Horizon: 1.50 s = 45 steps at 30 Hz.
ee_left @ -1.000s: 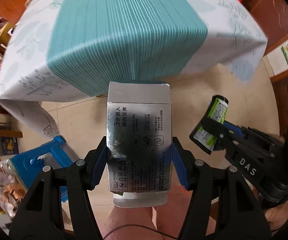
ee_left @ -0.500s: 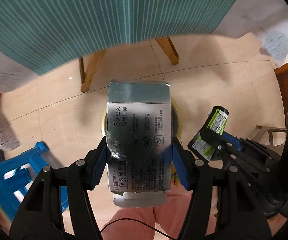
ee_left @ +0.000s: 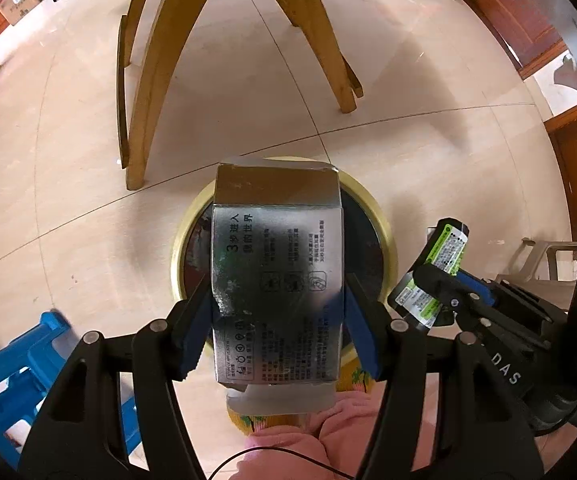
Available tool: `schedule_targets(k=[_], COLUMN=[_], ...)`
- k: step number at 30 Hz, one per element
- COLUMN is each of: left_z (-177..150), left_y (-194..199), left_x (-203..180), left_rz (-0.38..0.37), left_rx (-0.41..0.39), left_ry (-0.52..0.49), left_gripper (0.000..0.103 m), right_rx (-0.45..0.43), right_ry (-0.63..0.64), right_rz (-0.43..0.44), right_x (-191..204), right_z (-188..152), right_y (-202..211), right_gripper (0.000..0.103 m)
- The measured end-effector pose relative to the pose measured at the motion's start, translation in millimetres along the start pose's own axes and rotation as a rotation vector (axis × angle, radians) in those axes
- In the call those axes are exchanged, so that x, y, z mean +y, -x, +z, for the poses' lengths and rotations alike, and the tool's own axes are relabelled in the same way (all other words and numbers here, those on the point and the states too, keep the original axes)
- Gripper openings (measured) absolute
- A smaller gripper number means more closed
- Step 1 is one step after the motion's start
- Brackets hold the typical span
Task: Collect trash
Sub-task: 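Open both tools over the bin, dropping box and snack stick inside, then move both tools back over the table toward the yellow-green bag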
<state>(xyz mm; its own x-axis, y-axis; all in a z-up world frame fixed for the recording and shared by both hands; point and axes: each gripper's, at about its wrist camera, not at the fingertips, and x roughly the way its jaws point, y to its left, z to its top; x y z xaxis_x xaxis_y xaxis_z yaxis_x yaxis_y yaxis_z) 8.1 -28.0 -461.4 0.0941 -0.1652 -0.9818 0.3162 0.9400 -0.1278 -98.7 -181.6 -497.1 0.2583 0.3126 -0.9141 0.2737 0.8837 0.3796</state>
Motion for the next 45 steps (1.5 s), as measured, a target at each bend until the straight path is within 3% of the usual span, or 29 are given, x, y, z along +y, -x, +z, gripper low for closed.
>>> schedule_targets(k=[3,5,6,12,21,24,29,36,38,45], left_z=[2.6,3.9,5.0,9.1,-3.3,-10.5,-19.0,-26.9,-27.3,-33.1], left_y=[-11.0,-15.1,-16.3,-3.9,20.1,25.4,45.5,95.5,111.5,203.5], left_x=[7.7,12.6,15.1,36.0,61.5,66.8,65.2,59.9,57.7,49.5], left_rz=[-0.009,-0.008,-0.009,-0.042,-0.029,-0.025,-0.014,-0.04,-0.049,-0.016], left_rx=[-0.002,-0.003,-0.004,-0.069,-0.118,-0.109,-0.11,-0.079,-0.072,-0.086], left_ry=[0.009,0.013,0.017,0.055,0.125,0.14,0.146,0.16,0.166,0.156], left_gripper=[0.059,0.072,0.084,0.085,0.085,0.085,0.085,0.085,0.085,0.085], right_rx=[-0.006,-0.007,-0.008,-0.007,0.028,0.041,0.036,0.018,0.017,0.021], right_ry=[0.0,0.003,0.004,0.022,0.088,0.092,0.112,0.112,0.112,0.117], right_rz=[-0.005,-0.008,-0.007,-0.01,0.009,0.015,0.006,-0.028,-0.031,-0.036], right_x=[-2.4,-0.4,-0.5,8.9,37.4,46.2,57.6,71.4,77.9,109.0], right_z=[2.9,4.9,6.1,14.5,31.3,35.1,38.5,41.4,41.7,40.6], right_y=[-10.6,-8.1,-11.2,-19.3,-40.9,-44.2,-35.4,9.0,27.1,104.1], right_gripper=[0.013,0.013,0.013,0.013,0.014,0.031,0.044,0.067,0.071,0.072])
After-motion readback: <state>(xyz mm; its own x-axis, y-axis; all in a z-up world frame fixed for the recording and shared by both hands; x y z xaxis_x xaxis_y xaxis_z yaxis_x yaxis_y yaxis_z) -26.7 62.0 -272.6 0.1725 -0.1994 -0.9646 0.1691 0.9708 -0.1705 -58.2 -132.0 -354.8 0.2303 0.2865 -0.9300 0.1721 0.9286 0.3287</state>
